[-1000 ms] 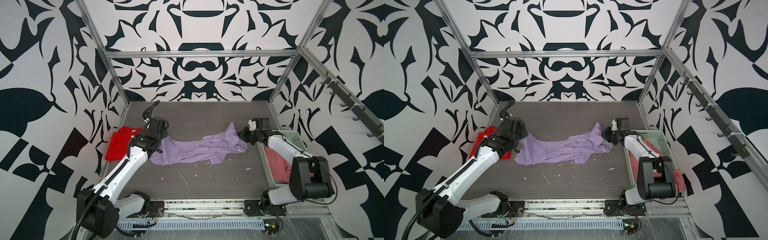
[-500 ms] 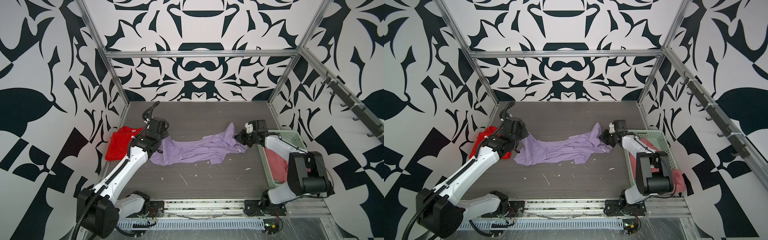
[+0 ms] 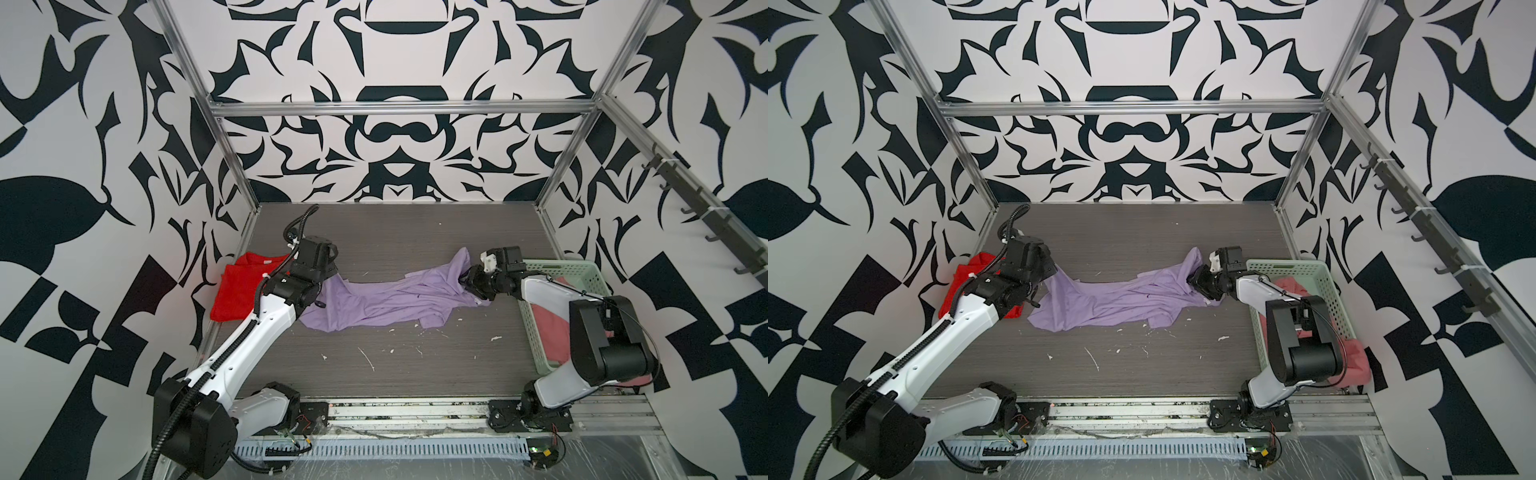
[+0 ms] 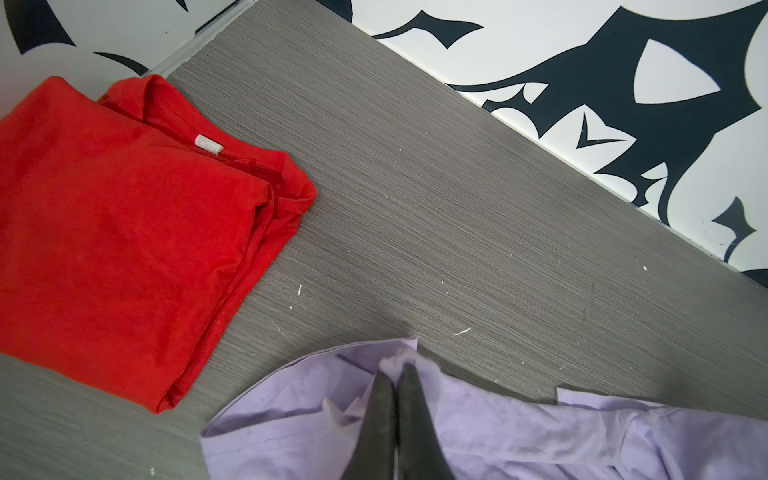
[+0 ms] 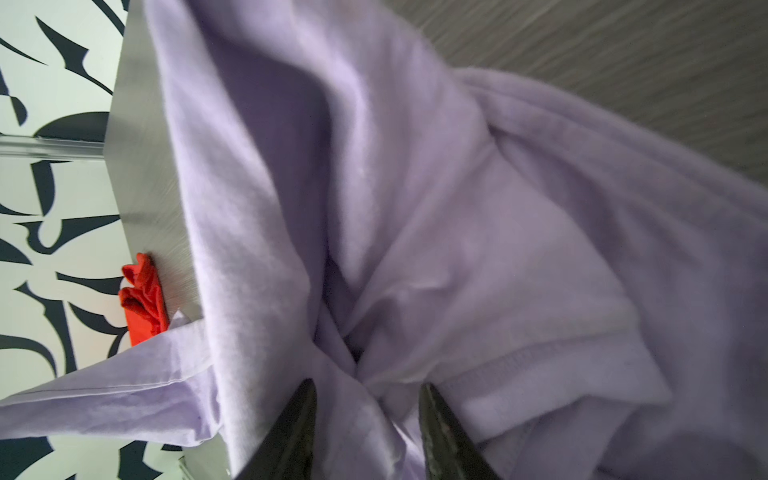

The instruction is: Fold and stack the t-shirts

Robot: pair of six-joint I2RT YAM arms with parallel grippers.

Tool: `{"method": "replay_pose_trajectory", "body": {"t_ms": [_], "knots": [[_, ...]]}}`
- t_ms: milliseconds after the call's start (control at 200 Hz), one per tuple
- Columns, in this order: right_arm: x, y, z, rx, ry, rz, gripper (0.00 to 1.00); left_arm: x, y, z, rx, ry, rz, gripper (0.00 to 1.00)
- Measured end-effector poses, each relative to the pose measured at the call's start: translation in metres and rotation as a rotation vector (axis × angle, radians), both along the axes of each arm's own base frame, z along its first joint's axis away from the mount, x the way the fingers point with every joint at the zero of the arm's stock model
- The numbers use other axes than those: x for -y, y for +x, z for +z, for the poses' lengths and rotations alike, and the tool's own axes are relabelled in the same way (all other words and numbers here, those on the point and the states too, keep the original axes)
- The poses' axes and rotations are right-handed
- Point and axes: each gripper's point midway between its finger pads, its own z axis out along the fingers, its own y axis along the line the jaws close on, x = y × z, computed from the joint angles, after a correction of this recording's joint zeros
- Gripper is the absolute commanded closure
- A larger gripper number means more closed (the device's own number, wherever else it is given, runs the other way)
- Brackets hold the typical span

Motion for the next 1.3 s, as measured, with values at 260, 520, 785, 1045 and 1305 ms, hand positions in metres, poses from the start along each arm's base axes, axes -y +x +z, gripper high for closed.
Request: {"method": "replay_pose_trajectory", "body": {"t_ms": [260, 520, 785, 1045, 1305], "knots": [[-0.018, 0.0, 0.006, 0.018, 0.03, 0.023, 0.54, 0.002, 0.002, -0.008, -0.023, 0.004, -0.006, 1.0], [-0.032, 0.0, 0.011, 0.021, 0.06, 0.028, 0.67, 0.004, 0.003, -0.01, -0.026, 0.001, -0.013, 1.0], [-0.034, 0.002, 0.011, 0.015, 0.108, -0.007, 1.0, 0.005, 0.003, -0.01, -0.026, 0.0, -0.015, 1.0], [-0.031, -0.007, 0.019, 0.01, 0.091, -0.012, 1.0, 0.005, 0.004, -0.01, -0.026, 0.001, -0.016, 1.0], [-0.023, -0.017, 0.046, 0.054, 0.029, 0.014, 0.57, 0.006, 0.005, -0.008, -0.018, -0.003, -0.02, 1.0]]}}
